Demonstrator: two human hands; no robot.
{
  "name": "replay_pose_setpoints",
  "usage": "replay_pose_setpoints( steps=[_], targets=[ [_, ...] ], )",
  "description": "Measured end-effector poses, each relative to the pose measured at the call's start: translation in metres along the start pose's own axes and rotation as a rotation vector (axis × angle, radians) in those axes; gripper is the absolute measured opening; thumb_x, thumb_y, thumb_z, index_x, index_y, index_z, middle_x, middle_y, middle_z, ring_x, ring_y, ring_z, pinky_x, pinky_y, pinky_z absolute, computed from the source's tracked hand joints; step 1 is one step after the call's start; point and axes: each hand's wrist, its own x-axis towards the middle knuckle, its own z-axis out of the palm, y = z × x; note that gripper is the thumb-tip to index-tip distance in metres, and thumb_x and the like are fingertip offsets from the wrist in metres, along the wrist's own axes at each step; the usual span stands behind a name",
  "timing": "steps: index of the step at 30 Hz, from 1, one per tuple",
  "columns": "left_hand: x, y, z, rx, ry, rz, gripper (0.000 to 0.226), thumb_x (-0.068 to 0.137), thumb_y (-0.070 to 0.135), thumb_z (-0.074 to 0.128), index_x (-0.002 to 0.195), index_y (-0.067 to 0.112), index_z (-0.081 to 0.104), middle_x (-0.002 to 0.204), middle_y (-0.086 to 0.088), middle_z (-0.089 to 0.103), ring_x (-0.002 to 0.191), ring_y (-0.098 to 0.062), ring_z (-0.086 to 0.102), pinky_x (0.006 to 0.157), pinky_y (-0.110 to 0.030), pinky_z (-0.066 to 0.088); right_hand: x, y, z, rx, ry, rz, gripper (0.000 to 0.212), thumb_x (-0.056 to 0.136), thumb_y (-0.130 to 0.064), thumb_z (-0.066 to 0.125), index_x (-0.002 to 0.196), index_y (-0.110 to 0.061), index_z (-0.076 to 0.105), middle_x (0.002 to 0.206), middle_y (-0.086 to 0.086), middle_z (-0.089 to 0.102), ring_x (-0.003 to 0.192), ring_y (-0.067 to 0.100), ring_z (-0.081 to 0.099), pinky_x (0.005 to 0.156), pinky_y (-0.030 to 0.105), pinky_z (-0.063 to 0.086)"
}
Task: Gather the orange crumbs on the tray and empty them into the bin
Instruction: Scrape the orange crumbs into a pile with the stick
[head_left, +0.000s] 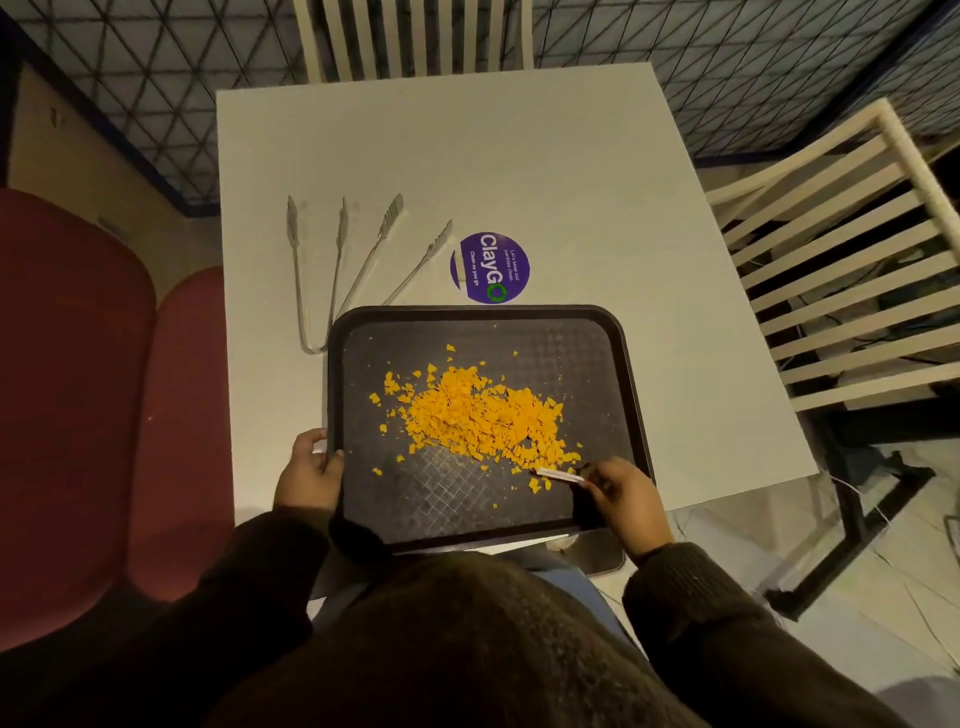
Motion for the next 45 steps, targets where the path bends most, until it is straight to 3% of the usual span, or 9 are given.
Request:
replay_pose_setpoints(
  steps=[5,10,15,19,24,30,38,41,45],
  targets=[
    [-0.005,0.007,0.003,0.115,0.021,0.065,0.042,0.097,0.026,0.033,0.136,0.011,0.038,0.129,-0.018,0.056,0.118,-0.039,0.05,0.101,-0.042,0.037,-0.015,0.015,0.004,-0.113,-0.144,-0.169,0.011,0.08,0.0,0.066,0.086,-0.007,0.072,0.088,0.009,0.064,0.081,0.023,0.059,0.071,0.025,0.05],
    [-0.008,0.002,0.003,0.104,-0.003,0.099,0.042,0.097,0.026,0.032,0.136,0.011,0.038,0.133,-0.016,0.053,0.123,-0.038,0.046,0.106,-0.043,0.034,0.003,0.01,0.01,-0.04,0.023,-0.017,0.011,0.085,0.0,0.061,0.089,-0.005,0.07,0.086,0.002,0.054,0.08,0.016,0.049,0.073,0.025,0.041],
    [-0.012,0.0,0.004,0.088,-0.006,0.093,0.041,0.097,0.026,0.032,0.135,0.011,0.039,0.133,-0.017,0.052,0.123,-0.038,0.046,0.105,-0.042,0.034,0.021,0.006,0.002,0.027,0.109,0.185,0.008,0.086,-0.006,0.061,0.091,-0.007,0.068,0.086,-0.001,0.05,0.083,0.02,0.053,0.079,0.031,0.047],
    [-0.013,0.006,0.006,0.099,0.029,0.083,0.042,0.098,0.026,0.031,0.134,0.008,0.04,0.134,-0.018,0.051,0.123,-0.04,0.045,0.105,-0.041,0.032,-0.002,0.016,-0.005,-0.035,-0.031,-0.022,0.007,0.084,-0.009,0.064,0.087,-0.009,0.07,0.084,-0.003,0.053,0.081,0.014,0.048,0.068,0.011,0.033],
    [-0.017,0.008,0.01,0.102,0.077,0.087,0.041,0.098,0.026,0.028,0.13,0.008,0.043,0.129,-0.02,0.054,0.118,-0.042,0.048,0.099,-0.041,0.036,-0.018,0.021,0.012,-0.052,-0.119,-0.143,0.009,0.083,-0.007,0.066,0.087,-0.009,0.073,0.083,-0.007,0.049,0.082,0.012,0.045,0.068,0.006,0.027],
    [-0.024,0.009,0.012,0.098,0.088,0.079,0.038,0.098,0.024,0.026,0.123,0.002,0.044,0.123,-0.024,0.056,0.113,-0.043,0.05,0.095,-0.04,0.037,0.015,0.005,0.013,0.014,0.049,0.025,0.009,0.086,-0.006,0.061,0.085,-0.005,0.07,0.071,-0.012,0.038,0.075,0.016,0.045,0.061,0.02,0.03],
    [-0.03,0.012,0.015,0.119,0.104,0.075,0.038,0.098,0.028,0.022,0.121,0.004,0.043,0.12,-0.023,0.056,0.109,-0.042,0.052,0.092,-0.042,0.038,0.053,-0.01,0.001,0.179,0.223,0.317,0.012,0.088,-0.009,0.057,0.09,-0.005,0.067,0.094,0.012,0.064,0.08,0.022,0.055,0.081,0.03,0.044],
    [-0.032,0.012,0.013,0.144,0.119,0.087,0.038,0.098,0.029,0.023,0.12,0.005,0.043,0.119,-0.023,0.057,0.108,-0.043,0.052,0.09,-0.042,0.038,0.037,-0.014,-0.002,0.121,0.159,0.206,0.006,0.088,-0.01,0.058,0.087,-0.007,0.063,0.092,0.009,0.059,0.082,0.022,0.055,0.081,0.035,0.048],
    [-0.035,0.008,0.014,0.139,0.151,0.091,0.038,0.098,0.028,0.024,0.12,0.004,0.044,0.116,-0.025,0.058,0.105,-0.044,0.054,0.087,-0.042,0.04,0.0,-0.015,0.009,0.026,-0.041,-0.129,0.004,0.085,-0.011,0.063,0.083,-0.009,0.065,0.082,-0.001,0.052,0.077,0.015,0.047,0.065,0.018,0.035]
  ],
)
